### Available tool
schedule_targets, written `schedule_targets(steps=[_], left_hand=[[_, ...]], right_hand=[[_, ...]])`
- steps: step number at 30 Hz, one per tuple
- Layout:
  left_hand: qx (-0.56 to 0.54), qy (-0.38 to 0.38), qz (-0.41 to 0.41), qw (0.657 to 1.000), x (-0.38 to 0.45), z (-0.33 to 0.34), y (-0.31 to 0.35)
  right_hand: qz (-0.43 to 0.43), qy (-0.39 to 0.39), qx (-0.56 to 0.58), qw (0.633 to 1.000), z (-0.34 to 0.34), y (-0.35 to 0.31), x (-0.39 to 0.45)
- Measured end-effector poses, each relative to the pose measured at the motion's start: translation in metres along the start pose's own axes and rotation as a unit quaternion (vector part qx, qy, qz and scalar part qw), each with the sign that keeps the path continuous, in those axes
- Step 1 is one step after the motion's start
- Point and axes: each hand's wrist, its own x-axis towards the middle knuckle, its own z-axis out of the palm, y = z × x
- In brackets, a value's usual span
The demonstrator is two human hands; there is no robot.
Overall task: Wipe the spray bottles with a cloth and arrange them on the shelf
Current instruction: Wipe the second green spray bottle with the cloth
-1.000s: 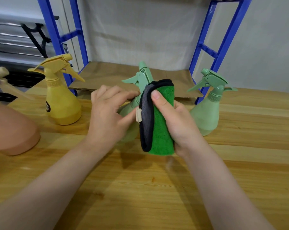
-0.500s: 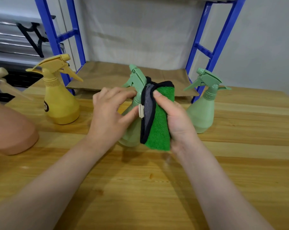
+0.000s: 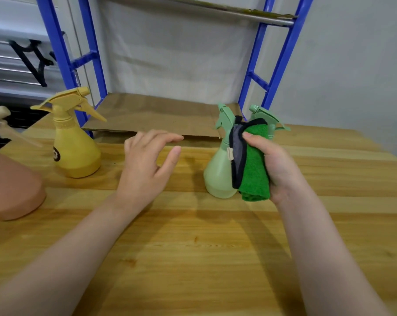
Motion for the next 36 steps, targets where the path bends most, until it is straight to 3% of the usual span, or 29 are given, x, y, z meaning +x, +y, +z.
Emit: schedule_targets(steps=[12, 16, 20, 24, 29, 36], left_hand=[[0.002, -0.036, 0.052, 0.998, -0.009, 0.003, 0.011], [0.103, -0.059, 0.162, 0.980, -0.008, -0.002, 0.012], [0.162, -0.076, 0.222, 0.959, 0.001, -0.008, 0.015], [0.197, -0.125, 0.234, 0.944, 0.002, -0.013, 0.017], [0.184, -0.121, 0.206, 0.953, -0.014, -0.035, 0.023], [0.095, -0.060, 0.028, 0.993, -0.076, -0.077, 0.025]], right_hand=[[-0.001, 0.029, -0.050, 0.998, -0.038, -0.011, -0.027], [-0.038, 0.049, -0.121, 0.991, -0.039, -0.015, -0.034], [-0.088, 0.093, -0.201, 0.971, -0.040, -0.014, -0.039], [-0.158, 0.179, -0.294, 0.925, -0.040, -0.014, -0.043], [-0.230, 0.243, -0.290, 0.897, -0.034, -0.020, -0.061], [-0.257, 0.159, -0.238, 0.923, 0.019, 0.002, -0.088]])
